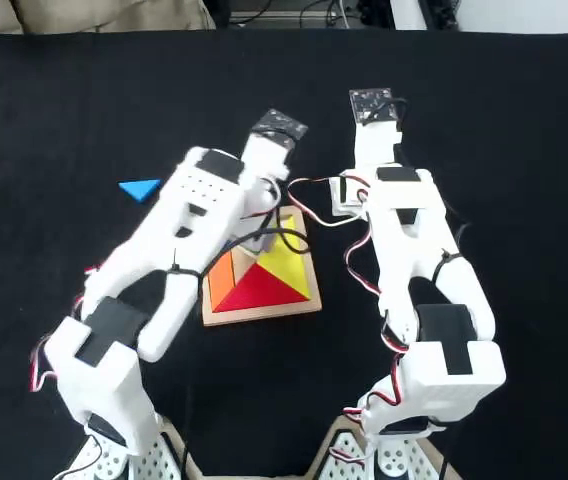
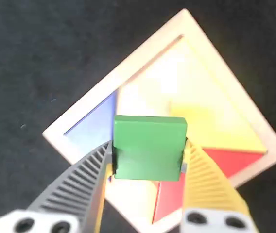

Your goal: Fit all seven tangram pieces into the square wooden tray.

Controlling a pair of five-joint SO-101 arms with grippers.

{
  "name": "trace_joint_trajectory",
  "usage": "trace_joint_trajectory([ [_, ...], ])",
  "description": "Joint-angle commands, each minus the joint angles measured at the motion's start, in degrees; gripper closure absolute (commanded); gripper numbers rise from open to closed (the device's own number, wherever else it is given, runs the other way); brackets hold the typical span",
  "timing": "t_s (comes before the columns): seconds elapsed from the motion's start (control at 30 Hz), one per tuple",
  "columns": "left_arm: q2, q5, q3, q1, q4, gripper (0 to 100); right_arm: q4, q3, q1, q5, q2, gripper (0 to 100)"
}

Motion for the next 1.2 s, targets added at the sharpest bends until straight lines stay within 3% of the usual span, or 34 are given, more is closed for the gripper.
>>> trace_joint_trajectory([
  [0.0, 0.97, 1.49, 0.13, 1.10, -4.92, 90, -0.97, -1.54, -0.53, 0.26, -0.13, 98.4],
  [0.6, 5.63, 0.97, 1.80, 0.66, -7.12, 89, -0.97, -1.54, -0.53, 0.26, -0.31, 98.4],
  [0.97, 7.47, -4.13, 0.57, 0.66, -6.07, 89, -0.97, -1.54, -0.53, 0.26, -0.13, 98.4],
  [1.17, 6.33, -4.13, 0.48, 0.66, -4.13, 78, -0.97, -1.54, -0.62, 0.26, -0.13, 98.4],
])
